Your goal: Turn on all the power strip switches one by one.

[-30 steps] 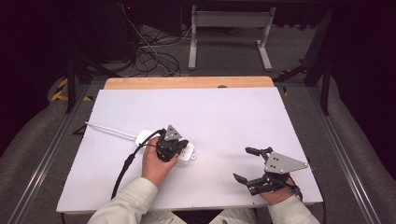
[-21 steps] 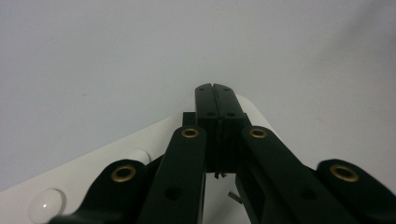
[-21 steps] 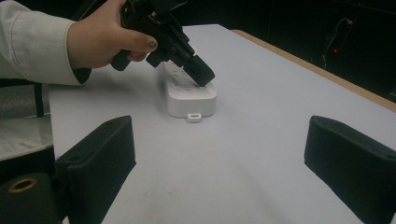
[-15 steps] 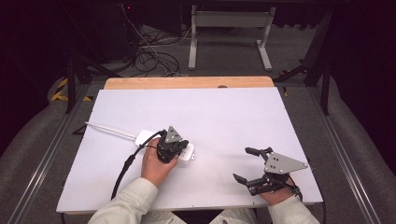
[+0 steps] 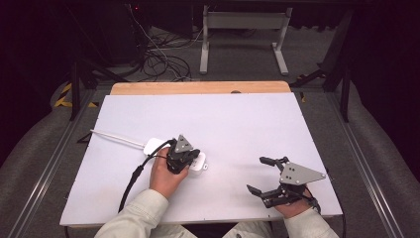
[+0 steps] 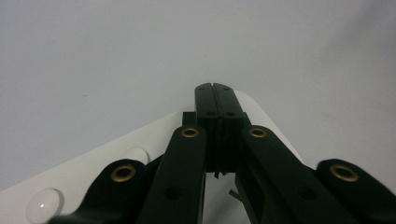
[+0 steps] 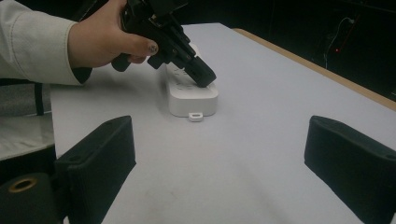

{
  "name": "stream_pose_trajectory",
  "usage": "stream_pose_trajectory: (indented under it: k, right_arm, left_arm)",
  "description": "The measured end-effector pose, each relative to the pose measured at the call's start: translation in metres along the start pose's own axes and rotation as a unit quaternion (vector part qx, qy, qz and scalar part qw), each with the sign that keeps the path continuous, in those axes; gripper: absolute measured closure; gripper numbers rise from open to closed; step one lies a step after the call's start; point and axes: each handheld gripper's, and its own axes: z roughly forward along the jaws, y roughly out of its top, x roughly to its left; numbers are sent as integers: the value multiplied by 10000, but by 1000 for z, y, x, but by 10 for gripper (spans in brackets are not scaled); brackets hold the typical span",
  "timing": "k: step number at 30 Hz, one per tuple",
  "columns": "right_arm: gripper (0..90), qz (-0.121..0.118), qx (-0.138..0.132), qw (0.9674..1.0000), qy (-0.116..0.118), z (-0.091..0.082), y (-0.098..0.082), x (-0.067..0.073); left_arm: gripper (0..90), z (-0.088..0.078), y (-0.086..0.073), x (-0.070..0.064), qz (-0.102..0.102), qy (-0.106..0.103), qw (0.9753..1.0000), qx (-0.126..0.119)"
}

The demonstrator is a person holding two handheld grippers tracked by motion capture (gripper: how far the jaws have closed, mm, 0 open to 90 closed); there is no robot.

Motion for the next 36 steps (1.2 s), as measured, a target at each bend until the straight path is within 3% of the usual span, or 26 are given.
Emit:
stream_pose_trajectory:
  k: [9, 10, 11, 12, 13, 15, 16, 21, 30, 31, 32, 36]
  right_arm:
    - [92, -8, 14, 10000, 7, 0, 0, 1]
    - [92, -13, 15, 10000, 3, 0, 0, 1]
    - [92, 11, 21, 10000, -1, 0, 0, 1]
    - [92, 15, 22, 10000, -3, 0, 0, 0]
    - [92, -5, 5, 10000, -13, 0, 0, 0]
    - [92, 7, -3, 10000, 3, -1, 0, -1]
    - [92, 7, -3, 10000, 3, -1, 0, -1]
    - [92, 26, -17, 10000, -3, -1, -1, -3]
    - [92, 39, -15, 10000, -28, -2, -1, -2]
    - [92, 25, -26, 10000, -29, -2, -1, -2]
    - [91, 28, -27, 10000, -26, -2, -1, -3]
    - [92, 39, -30, 10000, -33, -3, -1, -2]
  left_arm:
    - [900, 1, -1, 2, -30, -2, 10000, 12]
    - [900, 1, -1, 2, -108, -47, 9999, -28]
    - [900, 0, -1, 2, -86, -2, 10000, -7]
    - [900, -4, 0, 1, 30, 193, 9998, -1]
    - [900, -4, 0, 1, 30, 193, 9998, -1]
    - [900, -8, 2, 7, -353, -172, 9992, -90]
    - [900, -12, 4, 8, -383, -145, 9990, -163]
    - [899, -29, 11, 6, -219, -95, 9992, -327]
    - [894, -43, 15, 2, -162, -264, 9983, -500]
    - [854, -46, 16, 2, -150, -255, 9981, -537]
    - [725, -48, 16, 2, -130, -250, 9979, -585]
    - [650, -62, 17, 0, -106, -331, 9969, -707]
